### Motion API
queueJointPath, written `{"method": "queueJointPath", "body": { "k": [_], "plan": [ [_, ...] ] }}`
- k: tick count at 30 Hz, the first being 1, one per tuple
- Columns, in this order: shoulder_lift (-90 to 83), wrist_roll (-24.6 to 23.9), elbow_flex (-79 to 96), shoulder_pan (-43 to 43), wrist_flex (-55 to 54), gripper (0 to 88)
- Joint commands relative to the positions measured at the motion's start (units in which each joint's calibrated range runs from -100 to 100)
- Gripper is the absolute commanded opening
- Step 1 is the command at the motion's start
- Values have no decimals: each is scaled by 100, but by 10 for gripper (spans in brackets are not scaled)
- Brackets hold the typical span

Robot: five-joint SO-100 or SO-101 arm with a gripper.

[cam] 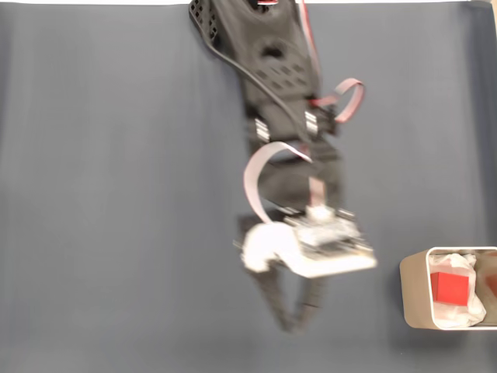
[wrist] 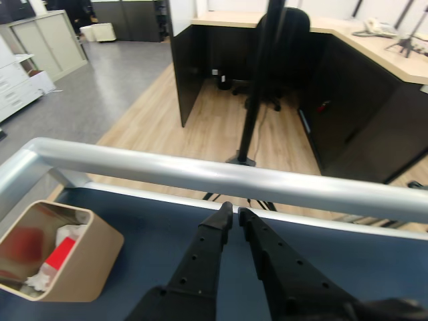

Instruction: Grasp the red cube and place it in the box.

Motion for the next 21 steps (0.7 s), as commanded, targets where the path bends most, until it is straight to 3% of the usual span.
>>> {"method": "queueJointPath", "body": {
  "k": [1, 12, 21],
  "plan": [
    [-1452, -78, 959, 238, -12, 0],
    [-5767, -156, 5786, 309, 5, 0],
    [-8609, -215, 8843, 429, 997, 0]
  ]
}}
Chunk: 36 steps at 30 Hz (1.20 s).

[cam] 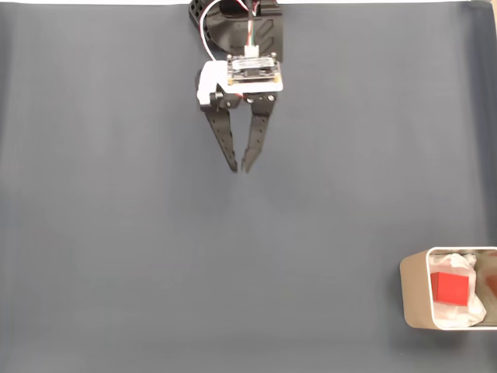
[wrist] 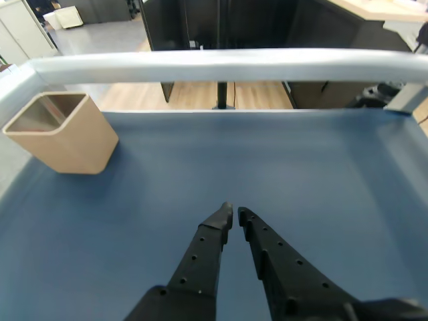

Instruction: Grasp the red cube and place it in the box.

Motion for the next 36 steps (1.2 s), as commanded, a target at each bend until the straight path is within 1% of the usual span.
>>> {"method": "queueJointPath", "body": {
  "k": [1, 6, 13, 18, 21, 25, 36],
  "plan": [
    [-1080, -54, 888, 36, 451, 0],
    [-1782, -73, 1627, 29, 1246, 0],
    [-2371, -195, 1627, -57, 3443, 0],
    [-2371, -205, 1627, -42, 4287, 0],
    [-2371, -215, 1627, -35, 4304, 0],
    [-2371, -83, 1627, -35, 4320, 0],
    [-2371, -78, 1627, -28, 4328, 0]
  ]
}}
